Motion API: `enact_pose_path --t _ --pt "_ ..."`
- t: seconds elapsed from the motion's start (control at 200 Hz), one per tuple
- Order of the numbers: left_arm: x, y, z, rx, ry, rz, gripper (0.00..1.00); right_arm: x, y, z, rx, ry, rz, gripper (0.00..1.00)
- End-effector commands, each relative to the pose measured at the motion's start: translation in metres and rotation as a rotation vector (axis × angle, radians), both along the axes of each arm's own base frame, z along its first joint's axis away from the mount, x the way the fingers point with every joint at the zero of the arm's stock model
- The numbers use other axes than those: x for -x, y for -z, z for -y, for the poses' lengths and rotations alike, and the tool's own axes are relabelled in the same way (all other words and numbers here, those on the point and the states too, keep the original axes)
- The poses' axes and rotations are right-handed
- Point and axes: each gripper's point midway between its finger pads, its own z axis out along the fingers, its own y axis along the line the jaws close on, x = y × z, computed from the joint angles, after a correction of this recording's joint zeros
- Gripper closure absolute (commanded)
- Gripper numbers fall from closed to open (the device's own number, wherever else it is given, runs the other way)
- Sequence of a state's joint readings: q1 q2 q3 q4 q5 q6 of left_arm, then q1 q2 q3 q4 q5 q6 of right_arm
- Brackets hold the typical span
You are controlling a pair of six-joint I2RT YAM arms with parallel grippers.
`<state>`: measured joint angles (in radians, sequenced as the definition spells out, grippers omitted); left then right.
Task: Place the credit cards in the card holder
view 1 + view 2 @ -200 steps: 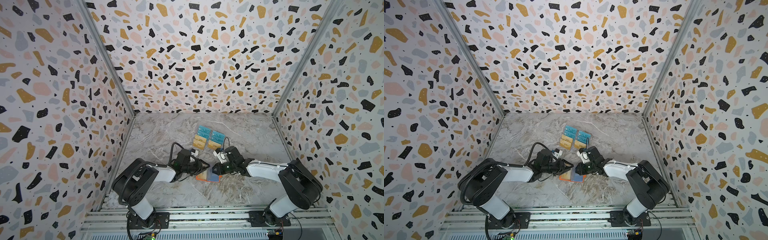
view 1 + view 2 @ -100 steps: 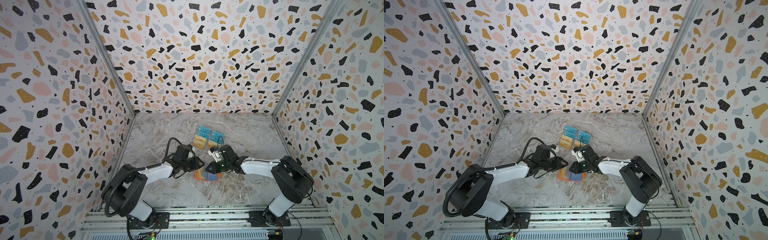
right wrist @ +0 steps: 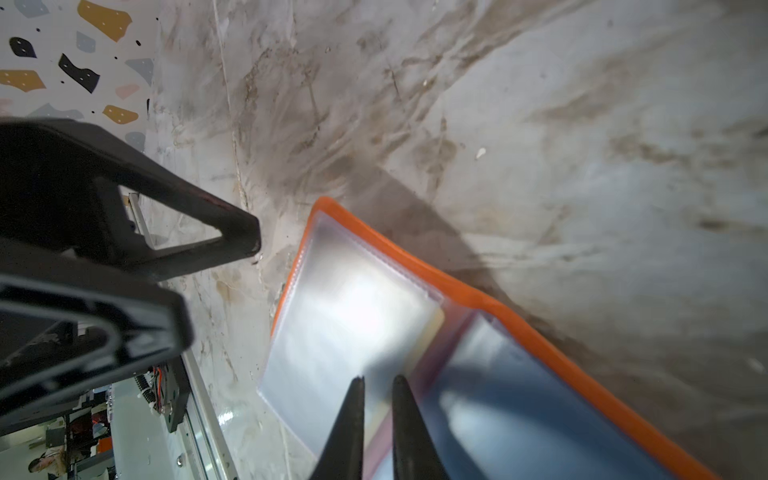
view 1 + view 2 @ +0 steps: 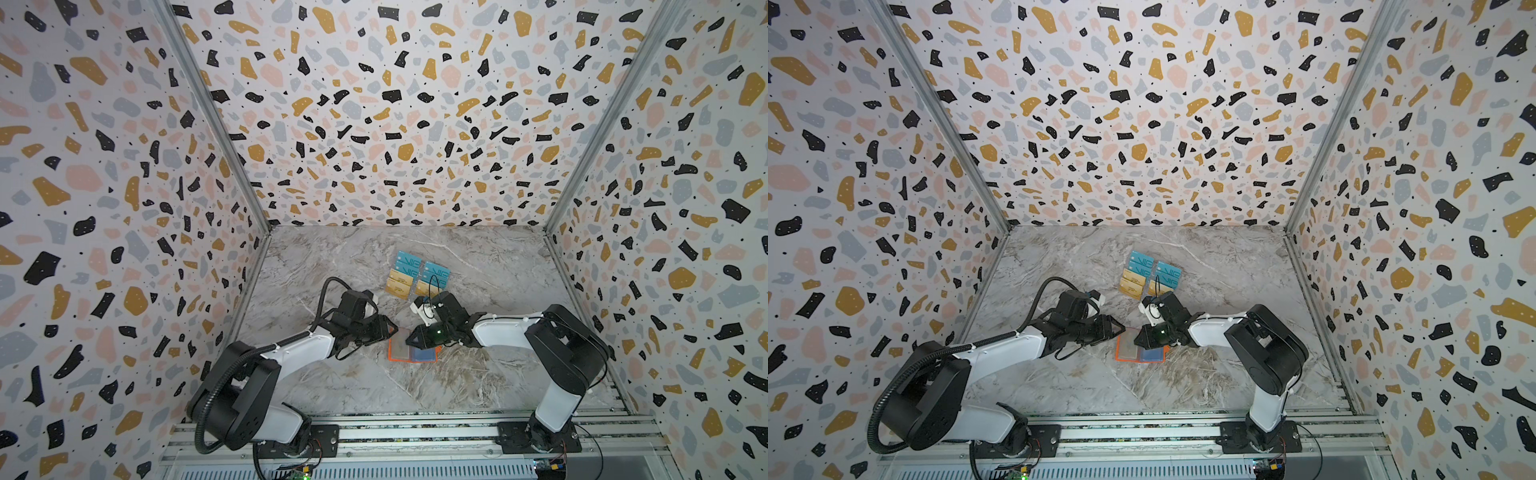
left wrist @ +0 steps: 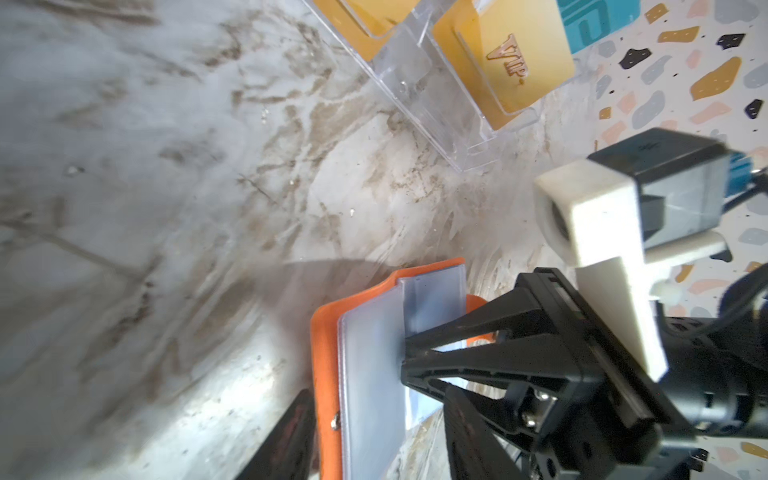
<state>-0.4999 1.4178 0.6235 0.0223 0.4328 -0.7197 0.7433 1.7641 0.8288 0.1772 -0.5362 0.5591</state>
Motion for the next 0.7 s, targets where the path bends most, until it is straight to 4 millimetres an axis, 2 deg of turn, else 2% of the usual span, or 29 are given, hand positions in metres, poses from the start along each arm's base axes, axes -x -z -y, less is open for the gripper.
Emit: enact_pose_path --t 0.0,0.135,0.305,0.446,0.546,0.606,0.696 --pt "0.002 0.011 -0.013 -0.100 0.016 0.009 0.46 -0.005 -0.012 -0.012 -0.033 -0.021 0.029 0.84" --pt "0.008 0.024 -0.014 -0.106 0.027 -0.014 0.45 -0.003 -0.010 -0.012 -0.029 -0.025 0.024 0.84" --pt "0.013 0.024 0.001 0.018 0.040 -0.036 0.45 -0.003 -0.010 -0.011 -0.019 -0.023 0.022 0.84" --pt "0.019 0.028 0.003 0.044 0.035 -0.058 0.49 0.001 -0.009 -0.012 -0.013 -0.021 0.016 0.84" --pt "0.025 0.025 0.010 0.116 0.039 -0.076 0.57 0.002 -0.006 -0.013 -0.003 -0.013 0.015 0.84" --pt "0.023 0.019 0.015 0.176 0.029 -0.068 0.66 0.002 -0.003 -0.013 0.003 -0.008 0.008 0.85" --pt "0.025 0.021 0.015 0.196 0.015 -0.084 0.79 0.001 -0.001 -0.012 0.008 0.002 0.006 0.85"
